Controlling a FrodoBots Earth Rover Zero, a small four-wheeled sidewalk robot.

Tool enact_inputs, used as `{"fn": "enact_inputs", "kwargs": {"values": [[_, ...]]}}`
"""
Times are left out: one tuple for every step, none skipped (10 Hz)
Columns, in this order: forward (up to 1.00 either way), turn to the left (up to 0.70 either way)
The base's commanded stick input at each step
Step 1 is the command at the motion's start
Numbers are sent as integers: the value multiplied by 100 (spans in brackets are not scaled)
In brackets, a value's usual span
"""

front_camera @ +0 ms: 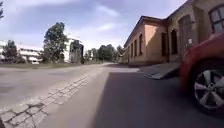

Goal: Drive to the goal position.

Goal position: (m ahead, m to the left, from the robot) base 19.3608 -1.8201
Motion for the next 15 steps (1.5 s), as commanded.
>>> {"fn": "enact_inputs", "kwargs": {"values": [[70, 0], [70, 0], [70, 0], [70, 0], [70, 0], [70, 0], [70, 0], [70, 0], [70, 0], [70, 0], [70, 0], [70, 0], [70, 0], [70, 0], [70, 0]]}}
